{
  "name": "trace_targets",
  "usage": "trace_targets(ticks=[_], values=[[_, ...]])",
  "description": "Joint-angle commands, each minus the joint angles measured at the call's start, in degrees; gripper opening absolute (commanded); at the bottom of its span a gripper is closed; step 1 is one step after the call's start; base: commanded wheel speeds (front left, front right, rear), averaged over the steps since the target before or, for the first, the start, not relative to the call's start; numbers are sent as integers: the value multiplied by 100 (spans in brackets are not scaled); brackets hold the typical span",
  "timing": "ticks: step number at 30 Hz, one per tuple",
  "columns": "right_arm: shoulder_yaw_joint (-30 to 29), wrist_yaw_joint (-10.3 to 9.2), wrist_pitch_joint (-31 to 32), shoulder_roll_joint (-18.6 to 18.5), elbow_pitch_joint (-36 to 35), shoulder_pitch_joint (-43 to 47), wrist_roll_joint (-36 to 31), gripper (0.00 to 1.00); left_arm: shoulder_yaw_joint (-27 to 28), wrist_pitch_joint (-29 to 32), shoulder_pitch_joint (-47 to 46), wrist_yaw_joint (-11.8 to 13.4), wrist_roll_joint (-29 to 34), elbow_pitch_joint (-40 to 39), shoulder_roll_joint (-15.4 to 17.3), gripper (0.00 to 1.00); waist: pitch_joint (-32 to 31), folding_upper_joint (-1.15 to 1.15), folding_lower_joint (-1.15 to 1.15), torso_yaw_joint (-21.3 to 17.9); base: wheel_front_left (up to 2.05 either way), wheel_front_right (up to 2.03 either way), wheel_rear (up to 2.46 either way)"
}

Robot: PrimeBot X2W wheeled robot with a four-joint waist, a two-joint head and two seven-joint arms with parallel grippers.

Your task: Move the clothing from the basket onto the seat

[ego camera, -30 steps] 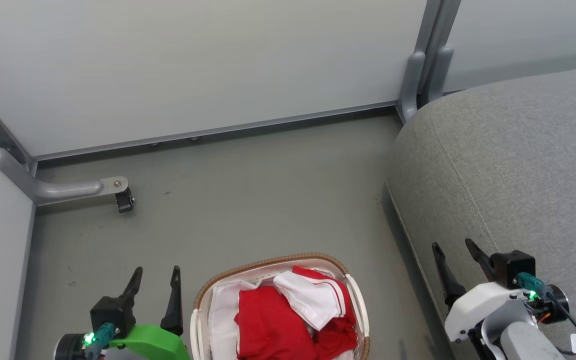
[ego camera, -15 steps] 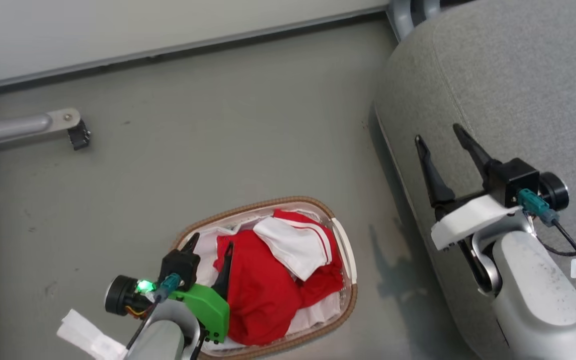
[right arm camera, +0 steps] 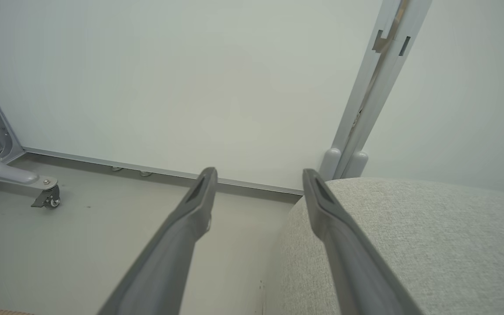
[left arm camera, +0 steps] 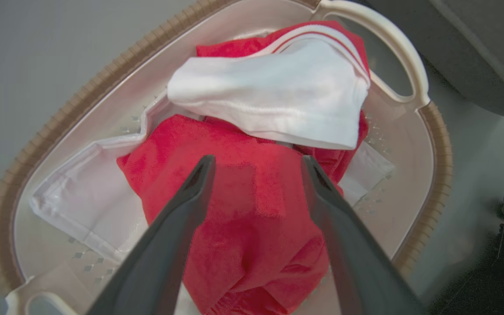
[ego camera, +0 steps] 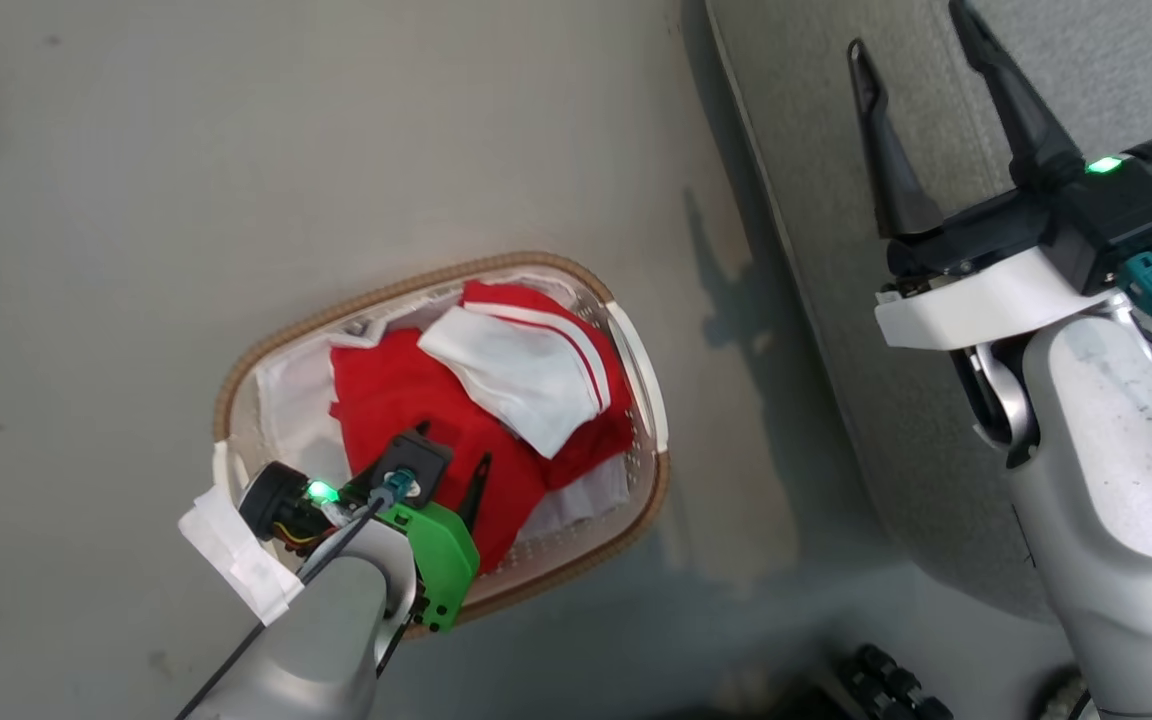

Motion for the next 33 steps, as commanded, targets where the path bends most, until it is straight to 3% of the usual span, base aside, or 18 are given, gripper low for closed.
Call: trace_targets(ticks=[1, 13, 14, 15, 23, 27, 33], values=[[-42, -6, -26, -27, -65, -71, -40, 100, -68, 4, -195, -8, -174, 151, 61, 100, 940, 0, -2, -467, 0, 0, 0], [-141, -6, -26, -11, -46, -129, -120, 100, -625, 410, -687, 31, -975, 791, 51, 100, 1233, 0, -2, -438, 0, 0, 0], [-138, -6, -26, -13, -31, -142, -118, 100, -656, 413, -692, 25, -1004, 809, 49, 62, 1207, 0, -2, -434, 0, 0, 0], [-134, -6, -26, -18, 1, -148, -114, 100, -675, 342, -723, 53, -1033, 820, 50, 0, 1156, 0, -2, -425, 0, 0, 0], [-61, -6, -26, 48, 248, 180, -112, 100, -650, -9, -314, 156, -1351, 594, 44, 0, 191, 0, -2, -233, 0, 0, 0], [33, -7, -26, 85, 401, 447, -66, 100, -442, -8, 52, 309, -1247, -201, 93, 0, -422, 0, -2, -83, 0, 0, 0], [166, -7, -26, 139, 662, 969, -43, 100, -21, -4, 813, 345, -938, -1268, 227, 0, -1309, 0, -2, 136, 0, 0, 0]])
